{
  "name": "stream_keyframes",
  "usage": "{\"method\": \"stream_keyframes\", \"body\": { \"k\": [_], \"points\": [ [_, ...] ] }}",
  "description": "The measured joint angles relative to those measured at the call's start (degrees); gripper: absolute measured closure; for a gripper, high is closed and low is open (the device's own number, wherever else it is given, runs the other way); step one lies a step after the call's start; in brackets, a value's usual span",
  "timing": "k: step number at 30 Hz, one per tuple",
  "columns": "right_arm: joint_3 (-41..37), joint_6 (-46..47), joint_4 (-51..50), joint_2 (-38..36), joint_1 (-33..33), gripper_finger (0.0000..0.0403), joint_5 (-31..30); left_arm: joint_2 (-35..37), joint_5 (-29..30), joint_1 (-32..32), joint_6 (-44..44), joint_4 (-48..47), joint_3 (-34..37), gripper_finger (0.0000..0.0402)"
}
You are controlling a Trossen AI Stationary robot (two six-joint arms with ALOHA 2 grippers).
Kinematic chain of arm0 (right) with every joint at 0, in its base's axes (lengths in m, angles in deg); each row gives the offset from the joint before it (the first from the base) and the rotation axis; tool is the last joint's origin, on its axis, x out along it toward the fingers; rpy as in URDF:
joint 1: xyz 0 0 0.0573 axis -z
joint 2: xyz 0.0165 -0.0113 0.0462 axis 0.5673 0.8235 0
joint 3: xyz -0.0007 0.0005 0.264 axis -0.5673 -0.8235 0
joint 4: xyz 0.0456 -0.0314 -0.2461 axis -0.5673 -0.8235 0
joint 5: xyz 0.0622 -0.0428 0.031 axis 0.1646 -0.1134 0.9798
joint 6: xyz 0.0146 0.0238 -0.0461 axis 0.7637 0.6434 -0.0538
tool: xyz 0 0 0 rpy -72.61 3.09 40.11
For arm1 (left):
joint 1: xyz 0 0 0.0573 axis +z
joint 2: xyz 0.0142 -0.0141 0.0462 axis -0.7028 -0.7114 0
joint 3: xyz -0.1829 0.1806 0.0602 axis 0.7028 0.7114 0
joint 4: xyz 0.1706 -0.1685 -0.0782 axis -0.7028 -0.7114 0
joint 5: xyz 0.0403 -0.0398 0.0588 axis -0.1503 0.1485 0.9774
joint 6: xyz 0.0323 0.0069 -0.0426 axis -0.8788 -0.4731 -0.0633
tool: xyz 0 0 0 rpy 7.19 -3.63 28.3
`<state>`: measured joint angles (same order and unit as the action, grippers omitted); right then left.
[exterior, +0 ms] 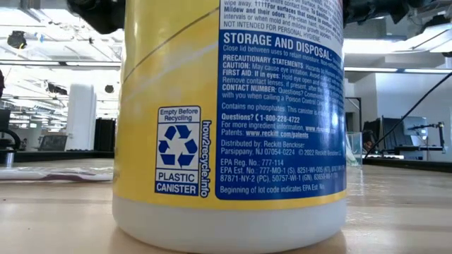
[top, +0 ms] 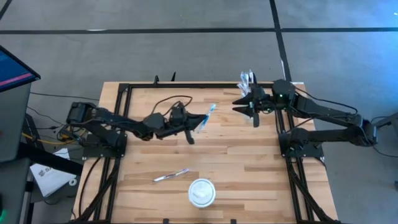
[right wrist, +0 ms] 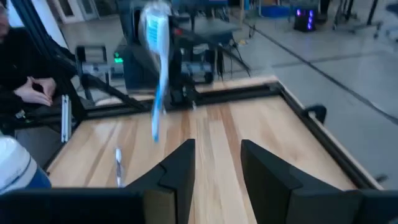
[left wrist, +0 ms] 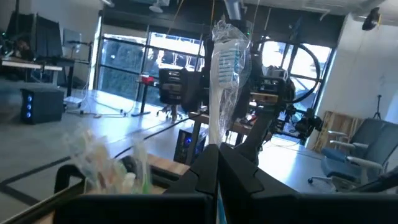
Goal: Pick & Place toothbrushing station
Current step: Put the blue toothbrush into the transparent organizer
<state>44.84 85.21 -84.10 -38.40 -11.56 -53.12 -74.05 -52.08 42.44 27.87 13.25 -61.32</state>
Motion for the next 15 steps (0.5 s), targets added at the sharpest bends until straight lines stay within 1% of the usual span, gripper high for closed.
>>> {"method": "stream_keyframes", "body": {
  "k": [2,9,15],
  "points": [
    [0.06,0.01,1.12,0.43,-0.66,0.0283,-0.02,-2.79,-1.12,0.51,-0.22,0.37,-2.71,0.0401],
    [0.04,-0.61,3.81,0.3,-2.74,0.0283,0.02,-8.44,-5.35,2.87,-0.23,0.37,-9.63,0.0401],
    [0.04,-0.58,4.9,0.36,-2.8,0.0283,0.0,-12.88,-7.21,3.07,-1.48,0.69,-14.94,0.0401]
  ]
}}
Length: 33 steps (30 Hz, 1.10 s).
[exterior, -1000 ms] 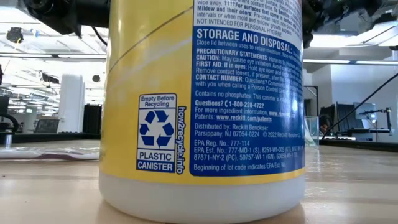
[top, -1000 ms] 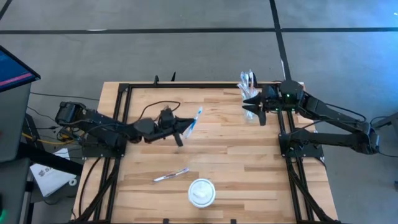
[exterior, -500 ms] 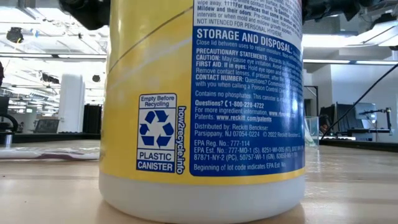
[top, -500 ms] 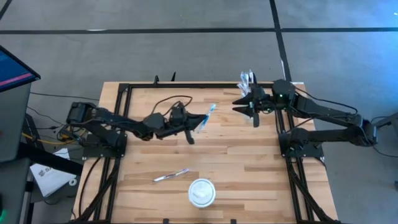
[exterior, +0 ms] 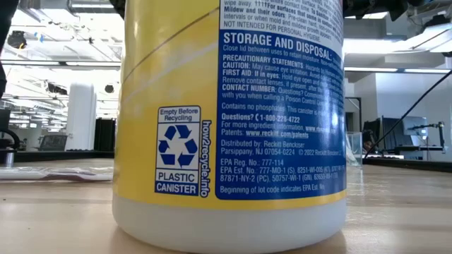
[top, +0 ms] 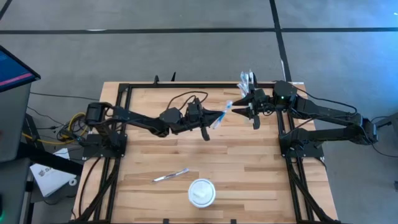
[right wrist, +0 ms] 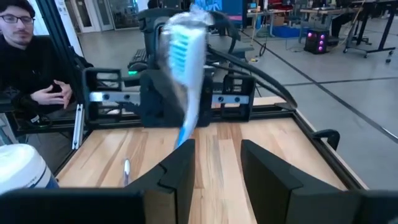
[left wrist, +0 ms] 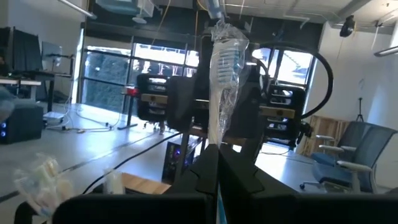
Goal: Pick & Place toothbrushing station
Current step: Put the blue toothbrush into the transparent organizer
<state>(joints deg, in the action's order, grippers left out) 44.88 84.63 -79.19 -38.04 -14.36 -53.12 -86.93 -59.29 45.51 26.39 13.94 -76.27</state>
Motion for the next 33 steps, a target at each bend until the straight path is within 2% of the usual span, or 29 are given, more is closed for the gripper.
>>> {"method": "stream_keyframes", "body": {
  "k": [7,15,24,29,33],
  "points": [
    [0.0,0.17,1.25,0.04,0.0,0.0283,1.78,-2.92,-0.19,-0.02,-0.25,0.08,-3.02,0.0401],
    [0.0,0.61,2.49,0.06,-0.44,0.0283,2.75,-3.55,-0.16,-0.02,-0.29,0.57,-3.17,0.0401],
    [-0.02,1.05,8.97,4.9,-2.83,0.0285,2.78,-3.55,-0.12,-0.02,-1.31,1.27,-3.19,0.0401],
    [0.0,1.05,10.62,5.09,-2.86,0.0305,2.8,-3.55,-0.11,-0.02,-1.31,1.2,-3.19,0.0401],
    [0.05,0.78,10.28,4.13,-2.84,0.0337,2.83,-3.55,-0.1,-0.02,-1.31,1.21,-3.19,0.0401]
  ]
}}
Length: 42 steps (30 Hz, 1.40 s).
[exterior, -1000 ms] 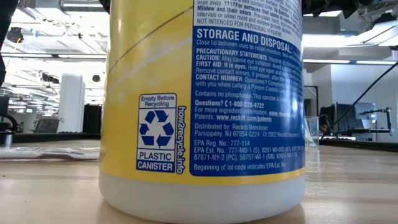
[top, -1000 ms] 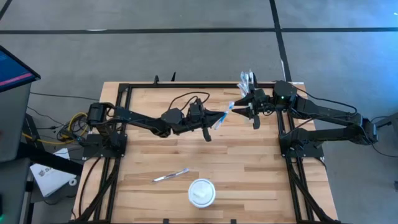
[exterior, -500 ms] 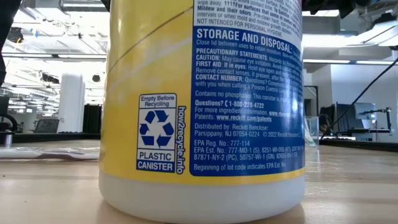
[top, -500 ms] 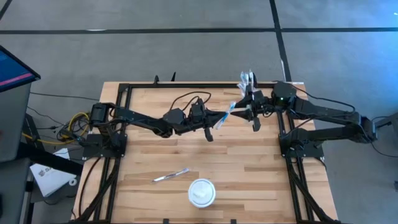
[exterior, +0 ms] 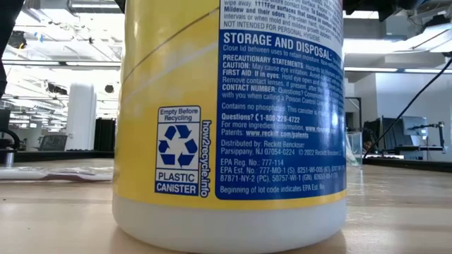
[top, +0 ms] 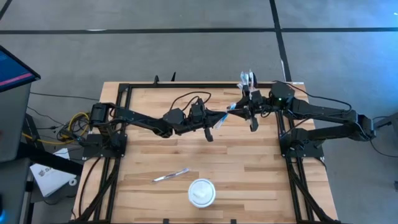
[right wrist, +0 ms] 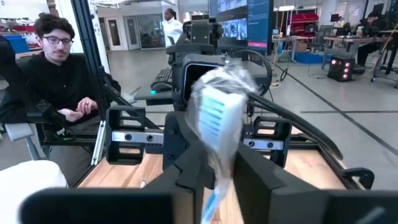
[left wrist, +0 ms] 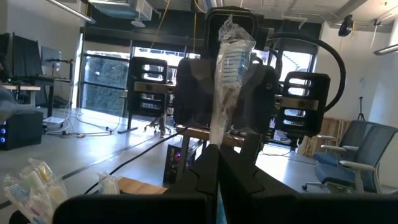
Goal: Pick & Place toothbrushing station
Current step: Put the blue toothbrush into the transparent organizer
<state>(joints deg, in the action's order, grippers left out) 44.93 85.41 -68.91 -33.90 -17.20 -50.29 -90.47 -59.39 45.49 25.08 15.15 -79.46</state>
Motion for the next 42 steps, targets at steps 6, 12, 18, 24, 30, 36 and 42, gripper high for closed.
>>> {"method": "stream_keyframes", "body": {
  "k": [6,12,18,24,30,36,42],
  "points": [
    [-0.05,-1.52,-0.52,-0.33,-0.02,0.039,-0.14,0.0,-0.11,-0.02,-0.02,0.03,0.0,0.0401],
    [-0.05,-1.98,-0.79,-0.35,-0.02,0.0395,-0.12,0.0,-0.07,-0.02,0.0,-0.09,0.0,0.0401],
    [-0.05,-2.14,-0.9,-0.37,-0.13,0.0397,-0.11,0.0,-0.07,-0.02,0.0,-0.09,0.0,0.0401],
    [-0.05,-2.13,-1.3,-0.4,-0.11,0.0397,-0.06,0.0,-0.07,0.16,0.0,-0.23,0.0,0.0396],
    [-0.05,-2.13,-3.77,-2.01,0.71,0.0397,0.11,0.61,0.13,0.33,-2.32,-1.21,0.0,0.036],
    [-0.05,-2.13,-9.71,-5.94,3.99,0.0398,0.05,3.62,0.31,0.39,-2.8,-10.76,0.01,0.0319],
    [-0.05,-2.13,-18.19,-9.16,8.3,0.0398,-2.31,4.39,0.09,-0.37,-2.6,-15.0,0.07,0.0312]
  ]
}}
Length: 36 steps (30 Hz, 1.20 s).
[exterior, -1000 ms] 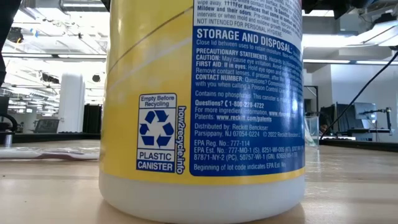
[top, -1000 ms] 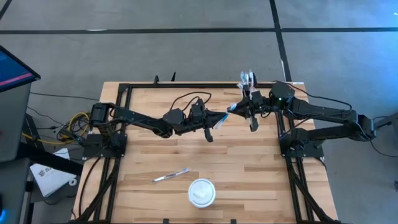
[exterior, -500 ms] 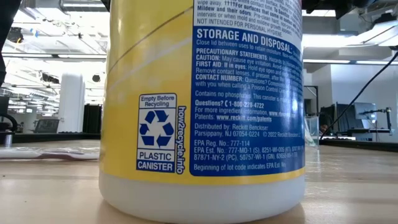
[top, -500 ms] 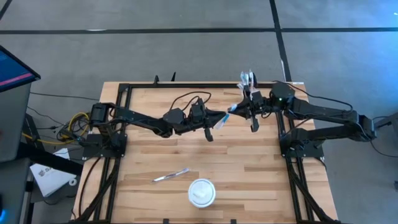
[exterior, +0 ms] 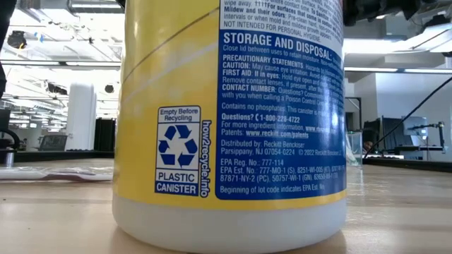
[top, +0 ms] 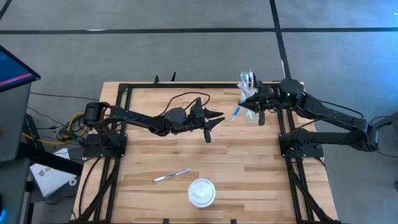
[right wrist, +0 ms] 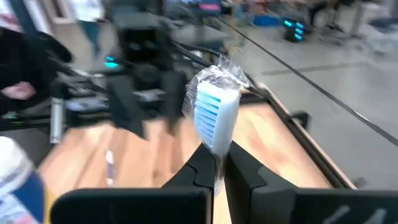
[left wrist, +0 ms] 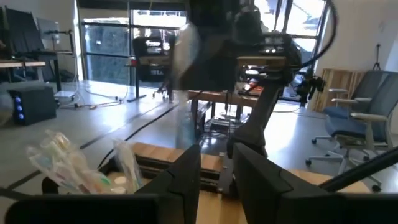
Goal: Pick & Place toothbrushing station
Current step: Put the blue toothbrush into the transparent organizer
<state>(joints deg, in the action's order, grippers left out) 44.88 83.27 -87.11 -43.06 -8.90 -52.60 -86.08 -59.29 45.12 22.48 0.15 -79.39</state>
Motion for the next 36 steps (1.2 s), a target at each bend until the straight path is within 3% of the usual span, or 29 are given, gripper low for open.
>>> {"method": "stream_keyframes", "body": {
  "k": [11,24,36],
  "points": [
    [-0.02,0.44,-13.21,-5.57,8.35,0.0398,-3.84,0.0,-0.11,-0.44,0.04,-2.28,0.16,0.0316],
    [-0.04,-1.12,-23.25,-12.46,17.28,0.0398,-4.26,-0.02,-0.11,-0.44,0.24,-2.26,0.55,0.0316],
    [-7.25,-3.39,-20.2,-13.66,24.57,0.0398,-2.29,-0.02,-0.09,-0.44,0.24,-2.22,0.55,0.0315]
  ]
}}
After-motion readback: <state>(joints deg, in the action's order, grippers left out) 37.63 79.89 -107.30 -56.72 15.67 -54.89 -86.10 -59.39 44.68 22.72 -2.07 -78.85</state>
